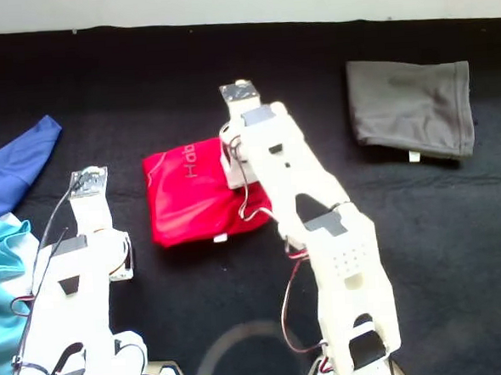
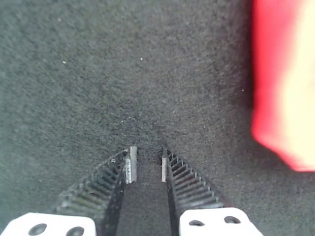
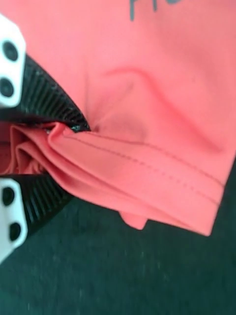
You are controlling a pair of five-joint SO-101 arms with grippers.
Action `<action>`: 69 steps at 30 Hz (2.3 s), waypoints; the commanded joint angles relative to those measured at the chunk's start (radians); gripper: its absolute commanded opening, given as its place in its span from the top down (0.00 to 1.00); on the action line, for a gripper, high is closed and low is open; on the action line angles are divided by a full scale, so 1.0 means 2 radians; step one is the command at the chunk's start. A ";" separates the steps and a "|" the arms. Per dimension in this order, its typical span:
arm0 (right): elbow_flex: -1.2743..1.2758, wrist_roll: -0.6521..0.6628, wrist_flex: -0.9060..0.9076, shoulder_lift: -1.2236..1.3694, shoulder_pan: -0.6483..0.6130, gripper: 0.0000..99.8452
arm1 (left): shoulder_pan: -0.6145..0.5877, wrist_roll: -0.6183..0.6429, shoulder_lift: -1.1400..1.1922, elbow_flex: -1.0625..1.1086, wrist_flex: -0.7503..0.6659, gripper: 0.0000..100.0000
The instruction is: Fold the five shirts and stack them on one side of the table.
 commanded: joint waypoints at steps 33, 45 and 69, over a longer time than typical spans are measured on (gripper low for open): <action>-0.300 0.381 -0.125 0.083 0.391 0.99 | 0.003 -0.004 0.001 0.002 -0.012 0.89; -0.349 0.381 -0.218 0.161 0.393 0.99 | 0.003 -0.004 0.002 0.001 -0.012 0.89; -0.550 0.269 0.023 0.167 0.330 0.93 | 0.003 -0.004 0.002 0.000 -0.012 0.89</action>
